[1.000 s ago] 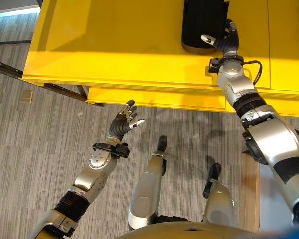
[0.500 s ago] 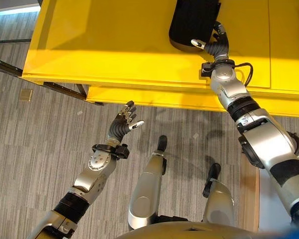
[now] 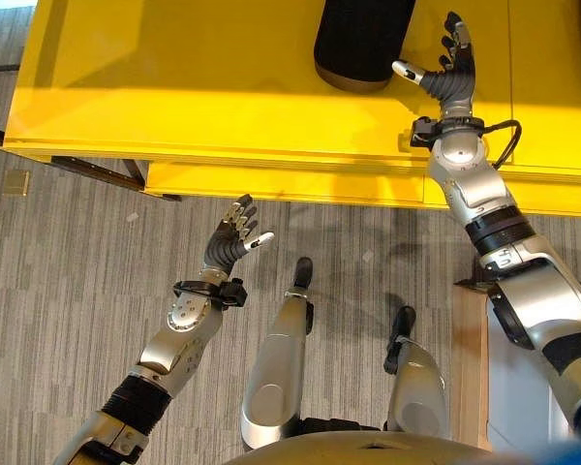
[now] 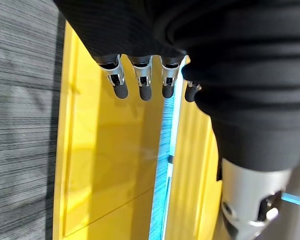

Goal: Move parts from the plastic box to the shelf.

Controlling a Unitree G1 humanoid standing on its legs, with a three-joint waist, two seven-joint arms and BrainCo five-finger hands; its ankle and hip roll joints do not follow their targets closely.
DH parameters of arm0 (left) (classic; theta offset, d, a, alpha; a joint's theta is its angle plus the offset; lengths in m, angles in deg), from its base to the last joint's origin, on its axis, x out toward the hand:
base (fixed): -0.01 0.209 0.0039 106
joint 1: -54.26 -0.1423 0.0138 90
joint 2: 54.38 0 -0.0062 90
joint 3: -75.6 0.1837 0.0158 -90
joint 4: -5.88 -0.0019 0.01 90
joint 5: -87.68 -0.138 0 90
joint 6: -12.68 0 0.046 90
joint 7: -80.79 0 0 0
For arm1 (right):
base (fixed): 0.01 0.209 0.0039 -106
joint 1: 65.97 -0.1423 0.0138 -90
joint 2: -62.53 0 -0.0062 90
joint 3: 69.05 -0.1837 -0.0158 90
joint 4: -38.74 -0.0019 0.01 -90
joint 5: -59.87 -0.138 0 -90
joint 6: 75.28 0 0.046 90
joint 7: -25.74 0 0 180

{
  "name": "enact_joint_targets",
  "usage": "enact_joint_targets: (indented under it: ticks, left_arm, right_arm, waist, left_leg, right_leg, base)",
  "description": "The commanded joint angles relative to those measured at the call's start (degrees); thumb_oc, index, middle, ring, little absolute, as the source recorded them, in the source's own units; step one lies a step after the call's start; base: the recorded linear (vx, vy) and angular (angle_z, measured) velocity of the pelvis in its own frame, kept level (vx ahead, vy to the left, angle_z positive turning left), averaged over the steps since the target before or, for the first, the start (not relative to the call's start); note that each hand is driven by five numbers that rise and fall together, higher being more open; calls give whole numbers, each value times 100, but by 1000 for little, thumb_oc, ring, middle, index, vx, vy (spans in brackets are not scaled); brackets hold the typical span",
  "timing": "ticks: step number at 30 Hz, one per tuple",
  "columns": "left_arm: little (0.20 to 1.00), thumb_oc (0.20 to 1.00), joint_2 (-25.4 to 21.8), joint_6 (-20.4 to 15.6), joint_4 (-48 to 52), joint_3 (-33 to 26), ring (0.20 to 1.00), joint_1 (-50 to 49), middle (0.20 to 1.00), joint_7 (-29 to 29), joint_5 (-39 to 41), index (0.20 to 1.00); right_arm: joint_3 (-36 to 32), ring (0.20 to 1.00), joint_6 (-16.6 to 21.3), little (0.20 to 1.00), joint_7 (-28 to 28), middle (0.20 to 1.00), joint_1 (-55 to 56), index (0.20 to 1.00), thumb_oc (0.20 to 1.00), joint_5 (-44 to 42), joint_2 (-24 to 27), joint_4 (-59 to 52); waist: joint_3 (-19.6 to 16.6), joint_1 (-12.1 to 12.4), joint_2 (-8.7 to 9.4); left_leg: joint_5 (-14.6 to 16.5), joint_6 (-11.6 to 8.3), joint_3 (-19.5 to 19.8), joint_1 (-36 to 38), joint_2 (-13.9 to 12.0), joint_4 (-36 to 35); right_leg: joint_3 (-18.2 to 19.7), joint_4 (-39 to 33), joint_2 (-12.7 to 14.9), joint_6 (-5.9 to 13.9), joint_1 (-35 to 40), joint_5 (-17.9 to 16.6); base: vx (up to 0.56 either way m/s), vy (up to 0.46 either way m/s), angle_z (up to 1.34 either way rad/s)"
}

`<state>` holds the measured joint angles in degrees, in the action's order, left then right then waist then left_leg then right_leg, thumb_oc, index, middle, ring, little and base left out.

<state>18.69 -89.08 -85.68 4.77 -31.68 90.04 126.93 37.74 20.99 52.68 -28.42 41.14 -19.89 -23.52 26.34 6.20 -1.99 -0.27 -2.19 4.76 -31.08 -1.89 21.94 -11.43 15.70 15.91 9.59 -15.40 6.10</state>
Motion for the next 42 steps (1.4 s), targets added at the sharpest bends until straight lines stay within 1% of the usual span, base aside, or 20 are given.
enact_joint_targets:
  ticks: [1, 6, 10, 11, 12, 13, 17, 19, 22, 25, 26, 28, 29, 32, 33, 34, 36, 38, 40, 42]
  left_arm:
    - [1000, 1000, -43, -348, 530, -453, 1000, -244, 1000, 94, -106, 1000]
    - [1000, 1000, -117, -476, 1072, -861, 1000, -455, 1000, 133, -251, 1000]
    - [1000, 1000, -155, -653, 1643, -1333, 1000, -555, 1000, 202, -426, 1000]
    - [1000, 1000, -157, -649, 1651, -1335, 1000, -565, 1000, 203, -426, 1000]
    - [1000, 1000, -155, -726, 1767, -1472, 1000, -508, 1000, 231, -512, 1000]
    - [1000, 1000, -155, -725, 1770, -1471, 1000, -512, 1000, 232, -513, 1000]
    - [1000, 1000, -129, -847, 2068, -1782, 1000, -426, 1000, 258, -641, 1000]
    - [1000, 1000, 13, -917, 2202, -1879, 1000, -300, 1000, 271, -655, 1000]
    - [1000, 1000, 92, -937, 2195, -1911, 1000, -212, 1000, 306, -724, 1000]
    - [1000, 1000, 191, -933, 2064, -1871, 1000, -18, 1000, 421, -850, 1000]
    - [1000, 1000, 313, -917, 1864, -1784, 1000, 147, 1000, 488, -809, 1000]
    - [1000, 1000, 350, -907, 1751, -1762, 1000, 226, 1000, 538, -843, 1000]
    - [1000, 1000, 365, -876, 1517, -1769, 1000, 429, 1000, 720, -1096, 1000]
    - [1000, 1000, 391, -870, 1307, -1722, 1000, 569, 1000, 819, -1115, 1000]
    - [1000, 1000, 365, -835, 745, -1668, 1000, 976, 1000, 1072, -1278, 1000]
    - [1000, 1000, 365, -841, 736, -1663, 1000, 986, 1000, 1072, -1277, 1000]
    - [1000, 1000, 315, -818, 219, -1608, 1000, 1408, 1000, 1273, -1357, 1000]
    - [1000, 1000, 300, -826, 32, -1570, 1000, 1567, 1000, 1335, -1353, 1000]
    - [1000, 1000, 417, -892, -327, -1480, 1000, 1835, 1000, 1355, -955, 1000]
    - [1000, 1000, 281, -874, -858, -1449, 1000, 2215, 1000, 1488, -920, 1000]
  right_arm:
    - [-307, 1000, 427, 1000, -9, 1000, 318, 1000, 1000, 226, 259, -592]
    - [-642, 1000, 602, 1000, -270, 1000, 1549, 1000, 1000, 293, 192, -1917]
    - [-785, 1000, 856, 1000, -674, 1000, 2551, 1000, 1000, 41, 73, -2990]
    - [-786, 1000, 850, 1000, -676, 1000, 2562, 1000, 1000, 42, 71, -3001]
    - [-778, 1000, 898, 1000, -854, 1000, 2870, 1000, 1000, -89, 29, -3334]
    - [-781, 1000, 893, 1000, -856, 1000, 2879, 1000, 1000, -90, 28, -3342]
    - [-817, 1000, 986, 1000, -1213, 1000, 3432, 1000, 1000, -385, 16, -3845]
    - [-778, 1000, 991, 1000, -1435, 1000, 3746, 1000, 1000, -559, 4, -4077]
    - [-753, 1000, 990, 1000, -1551, 1000, 3907, 1000, 1000, -670, -10, -4173]
    - [-706, 1000, 977, 1000, -1675, 1000, 4081, 1000, 1000, -791, -10, -4253]
    - [-645, 1000, 978, 1000, -1763, 1000, 4195, 1000, 1000, -957, -31, -4280]
    - [-634, 1000, 972, 1000, -1798, 1000, 4252, 1000, 1000, -993, -24, -4307]
    - [-617, 1000, 984, 1000, -1838, 1000, 4316, 1000, 1000, -1074, -20, -4338]
    - [-570, 1000, 980, 1000, -1851, 1000, 4300, 1000, 1000, -1124, -19, -4318]
    - [-465, 1000, 997, 1000, -1865, 1000, 4232, 1000, 1000, -1213, -25, -4325]
    - [-469, 1000, 998, 1000, -1866, 1000, 4229, 1000, 1000, -1214, -25, -4323]
    - [-385, 1000, 1025, 1000, -1841, 1000, 4150, 1000, 1000, -1221, 6, -4341]
    - [-341, 1000, 1028, 1000, -1863, 1000, 4124, 1000, 1000, -1270, 8, -4326]
    - [-279, 1000, 1033, 1000, -1814, 1000, 4077, 1000, 1000, -1213, 2, -4330]
    - [-200, 1000, 1045, 1000, -1773, 1000, 4071, 1000, 1000, -1190, -5, -4295]
  waist:
    - [-27, 37, 31]
    - [-59, -43, 40]
    - [-101, -126, 67]
    - [-107, -126, 69]
    - [-121, -171, 81]
    - [-125, -170, 82]
    - [-177, -272, 117]
    - [-209, -358, 159]
    - [-238, -408, 178]
    - [-258, -479, 206]
    - [-259, -542, 225]
    - [-261, -565, 229]
    - [-257, -614, 247]
    - [-252, -637, 258]
    - [-250, -708, 286]
    - [-247, -704, 286]
    - [-250, -771, 320]
    - [-253, -787, 332]
    - [-260, -840, 352]
    - [-273, -902, 387]
  left_leg:
    - [324, -51, -245, -19, -287, 260]
    - [307, -57, -257, 13, -321, 254]
    - [262, -81, -268, 62, -368, 215]
    - [261, -81, -269, 62, -367, 213]
    - [242, -97, -277, 92, -387, 188]
    - [241, -97, -278, 94, -386, 186]
    - [212, -138, -312, 162, -426, 129]
    - [192, -171, -332, 237, -464, 76]
    - [186, -183, -348, 260, -485, 64]
    - [179, -204, -374, 278, -517, 60]
    - [176, -216, -387, 290, -536, 74]
    - [173, -224, -394, 293, -544, 78]
    - [178, -239, -404, 302, -567, 99]
    - [176, -242, -420, 292, -572, 111]
    - [172, -246, -455, 276, -608, 125]
    - [172, -246, -457, 276, -608, 125]
    - [172, -255, -480, 251, -638, 154]
    - [170, -258, -490, 243, -649, 156]
    - [160, -262, -499, 231, -669, 155]
    - [157, -273, -511, 213, -687, 167]
  right_leg:
    - [71, 404, -93, -210, 192, 352]
    - [83, 419, -104, -221, 189, 373]
    - [100, 402, -112, -227, 206, 377]
    - [100, 403, -111, -227, 205, 378]
    - [125, 410, -112, -227, 192, 367]
    - [126, 410, -111, -227, 192, 368]
    - [162, 372, -139, -232, 202, 353]
    - [188, 363, -148, -230, 203, 342]
    - [212, 370, -156, -238, 194, 338]
    - [250, 375, -171, -242, 171, 335]
    - [271, 398, -180, -246, 158, 335]
    - [280, 399, -184, -249, 156, 335]
    - [303, 417, -190, -255, 130, 332]
    - [319, 425, -197, -257, 111, 319]
    - [376, 432, -210, -251, 59, 294]
    - [379, 434, -210, -251, 57, 294]
    - [420, 442, -230, -250, 22, 278]
    - [428, 443, -232, -249, 16, 279]
    - [446, 457, -230, -243, -15, 271]
    - [476, 475, -242, -242, -45, 273]
  base:
    - [-4, -20, -5]
    - [-7, -22, -5]
    - [-11, -28, -5]
    - [0, 0, 0]
    - [0, 0, 0]
    - [-18, -7, -4]
    - [-7, -6, -4]
    - [-5, -1, -11]
    - [-8, 1, -15]
    - [-10, -4, -5]
    - [-4, -1, -9]
    - [-4, 3, -9]
    - [-7, 6, -9]
    - [-10, 13, -9]
    - [-9, 22, -5]
    - [-13, 34, -14]
    - [-6, 13, -17]
    - [-3, 6, -9]
    - [0, 6, -3]
    - [0, 0, 0]
